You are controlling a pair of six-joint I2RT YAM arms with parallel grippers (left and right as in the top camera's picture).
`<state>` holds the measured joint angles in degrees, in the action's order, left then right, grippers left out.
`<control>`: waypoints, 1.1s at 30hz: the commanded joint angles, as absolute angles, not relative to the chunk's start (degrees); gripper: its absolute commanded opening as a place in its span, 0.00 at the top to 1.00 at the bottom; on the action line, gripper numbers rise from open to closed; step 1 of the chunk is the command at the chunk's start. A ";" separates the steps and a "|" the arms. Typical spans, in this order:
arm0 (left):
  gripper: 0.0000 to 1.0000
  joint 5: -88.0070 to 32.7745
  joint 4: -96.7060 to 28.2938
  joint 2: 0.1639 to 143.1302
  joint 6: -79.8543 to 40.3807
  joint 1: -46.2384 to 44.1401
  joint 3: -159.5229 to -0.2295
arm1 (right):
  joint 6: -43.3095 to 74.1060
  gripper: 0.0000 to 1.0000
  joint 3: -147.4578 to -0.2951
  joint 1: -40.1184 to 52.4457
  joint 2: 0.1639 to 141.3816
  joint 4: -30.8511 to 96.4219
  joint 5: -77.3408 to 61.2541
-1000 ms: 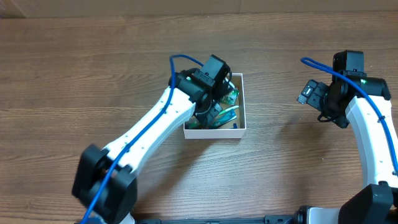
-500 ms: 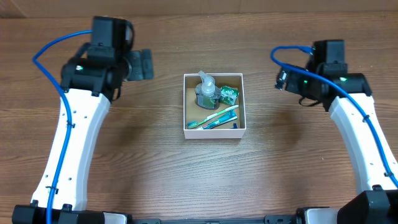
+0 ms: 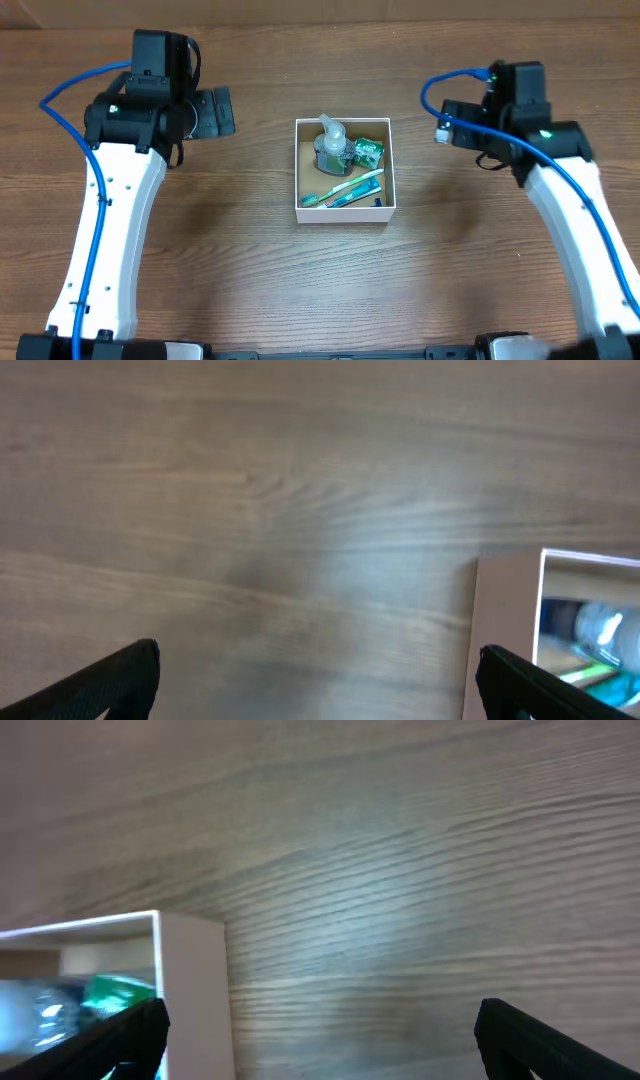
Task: Pack container
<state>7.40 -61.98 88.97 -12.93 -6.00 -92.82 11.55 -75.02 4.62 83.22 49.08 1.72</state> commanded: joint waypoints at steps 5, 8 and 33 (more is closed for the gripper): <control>0.00 5.89 -58.30 65.91 -11.07 -7.03 -78.22 | 15.75 0.00 -69.71 2.22 65.93 50.15 0.38; 0.00 4.80 -54.11 51.16 -8.97 -7.16 -67.79 | 15.73 0.00 -61.89 2.22 57.28 47.59 0.38; 0.00 6.17 -70.30 20.93 -8.99 -7.14 -54.08 | 15.03 0.00 -42.70 2.22 36.51 47.83 3.64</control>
<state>5.82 -70.35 21.12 -10.11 -6.76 -54.39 15.33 -42.98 2.24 36.38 47.75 3.46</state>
